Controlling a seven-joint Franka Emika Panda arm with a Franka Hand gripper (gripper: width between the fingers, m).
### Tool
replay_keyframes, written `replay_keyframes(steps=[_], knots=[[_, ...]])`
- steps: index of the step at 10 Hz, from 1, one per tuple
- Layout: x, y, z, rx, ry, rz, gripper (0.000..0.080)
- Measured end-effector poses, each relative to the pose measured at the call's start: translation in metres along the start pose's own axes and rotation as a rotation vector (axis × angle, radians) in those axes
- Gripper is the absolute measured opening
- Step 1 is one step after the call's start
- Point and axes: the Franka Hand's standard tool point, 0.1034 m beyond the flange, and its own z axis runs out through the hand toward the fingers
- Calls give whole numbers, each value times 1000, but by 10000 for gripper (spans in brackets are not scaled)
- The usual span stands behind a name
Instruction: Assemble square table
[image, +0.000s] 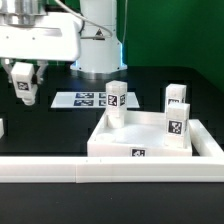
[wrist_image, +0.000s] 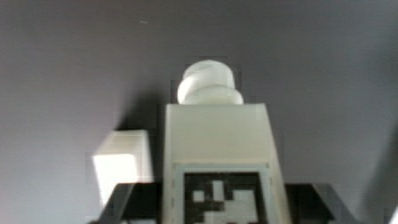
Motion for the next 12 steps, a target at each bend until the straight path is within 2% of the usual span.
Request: replay_keyframes(steps=[2,5,11,12], knots=[[26,-29,-7,17,32,-33,287],[48,-71,-4,27,59,-80,287],[43,-64,0,28,50,-64,287],[48,-74,0,35,53,-44,287]])
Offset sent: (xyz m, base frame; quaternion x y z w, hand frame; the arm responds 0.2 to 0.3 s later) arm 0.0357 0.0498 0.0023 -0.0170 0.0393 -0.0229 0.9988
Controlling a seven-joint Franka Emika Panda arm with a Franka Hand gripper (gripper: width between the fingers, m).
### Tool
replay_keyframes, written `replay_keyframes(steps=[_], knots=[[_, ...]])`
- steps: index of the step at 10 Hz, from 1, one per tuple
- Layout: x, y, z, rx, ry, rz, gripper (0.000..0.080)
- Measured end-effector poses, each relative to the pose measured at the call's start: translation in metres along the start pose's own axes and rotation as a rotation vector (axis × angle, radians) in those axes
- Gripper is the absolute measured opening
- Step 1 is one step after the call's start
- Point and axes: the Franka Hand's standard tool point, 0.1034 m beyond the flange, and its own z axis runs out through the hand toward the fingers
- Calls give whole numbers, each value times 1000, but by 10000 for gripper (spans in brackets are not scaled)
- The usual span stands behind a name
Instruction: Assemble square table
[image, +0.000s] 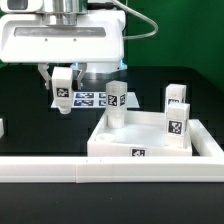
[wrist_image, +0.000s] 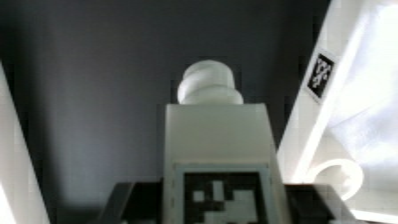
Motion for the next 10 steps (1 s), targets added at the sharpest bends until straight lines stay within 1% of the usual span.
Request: replay_keyframes(steps=[2,4,5,6,8,9,10], knots=[[15,-18,-4,11,20,-4,287],[34,-45,-10,27,50,23,287],[36,-56,-11,32,62,13,287],[35,-52,-10,23,75,5,287],[36,-51,-10,21,82,5,287],[40,-45,-12,-8,154,-10,287],[40,-40,-13,-32,209,-23,287]])
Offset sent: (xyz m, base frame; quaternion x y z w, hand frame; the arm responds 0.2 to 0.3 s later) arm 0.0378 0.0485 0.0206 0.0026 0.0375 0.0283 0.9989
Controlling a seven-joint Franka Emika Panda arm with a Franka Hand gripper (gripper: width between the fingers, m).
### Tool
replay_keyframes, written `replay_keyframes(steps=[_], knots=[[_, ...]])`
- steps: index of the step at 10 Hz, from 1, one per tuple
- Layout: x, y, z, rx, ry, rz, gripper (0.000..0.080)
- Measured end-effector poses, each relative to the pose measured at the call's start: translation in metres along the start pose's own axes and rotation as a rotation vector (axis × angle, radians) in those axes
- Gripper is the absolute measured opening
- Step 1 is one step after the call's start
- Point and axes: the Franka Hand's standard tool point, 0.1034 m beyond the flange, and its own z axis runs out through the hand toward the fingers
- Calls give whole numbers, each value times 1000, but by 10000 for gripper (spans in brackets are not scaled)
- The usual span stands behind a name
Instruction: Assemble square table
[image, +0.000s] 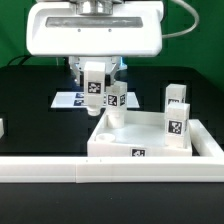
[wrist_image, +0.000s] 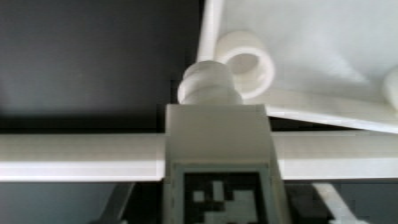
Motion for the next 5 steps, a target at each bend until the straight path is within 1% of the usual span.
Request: replay_keyframes(steps=[1,2,4,5], knots=[[3,1,-2,-13,45,-6,287],[5,-4,-1,8,18,-2,287],[14,-7,1,17,27,-1,287],[16,-13,4,21,37,-7,287]])
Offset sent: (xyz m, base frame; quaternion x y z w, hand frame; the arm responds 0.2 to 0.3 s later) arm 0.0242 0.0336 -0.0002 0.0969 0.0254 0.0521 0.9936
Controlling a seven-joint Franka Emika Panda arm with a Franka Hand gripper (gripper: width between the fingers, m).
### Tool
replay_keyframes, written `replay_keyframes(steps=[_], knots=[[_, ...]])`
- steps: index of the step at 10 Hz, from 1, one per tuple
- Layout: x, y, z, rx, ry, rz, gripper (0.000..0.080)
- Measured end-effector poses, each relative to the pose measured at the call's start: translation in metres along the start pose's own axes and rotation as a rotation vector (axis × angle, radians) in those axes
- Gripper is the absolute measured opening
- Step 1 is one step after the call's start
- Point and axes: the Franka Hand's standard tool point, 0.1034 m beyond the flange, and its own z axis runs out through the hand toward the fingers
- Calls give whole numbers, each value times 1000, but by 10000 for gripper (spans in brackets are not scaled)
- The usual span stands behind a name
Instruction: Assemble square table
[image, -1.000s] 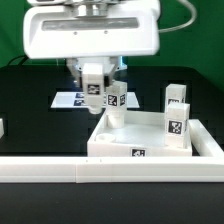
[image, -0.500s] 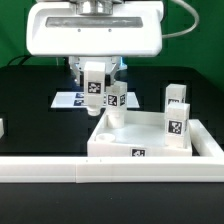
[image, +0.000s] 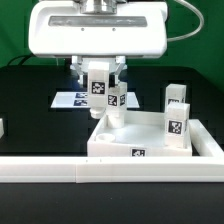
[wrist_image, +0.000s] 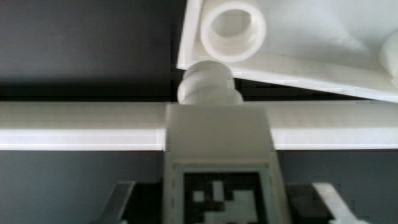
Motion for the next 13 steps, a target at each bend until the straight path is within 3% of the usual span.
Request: replay_keyframes(steps=[3,8,10,13], knots=[[6,-4,7,-7,58,-2,287],[4,-2,8,-8,54,-1,287],[0,9,15,-11,42,2,287],[-8,15,24,-22,37,10,287]])
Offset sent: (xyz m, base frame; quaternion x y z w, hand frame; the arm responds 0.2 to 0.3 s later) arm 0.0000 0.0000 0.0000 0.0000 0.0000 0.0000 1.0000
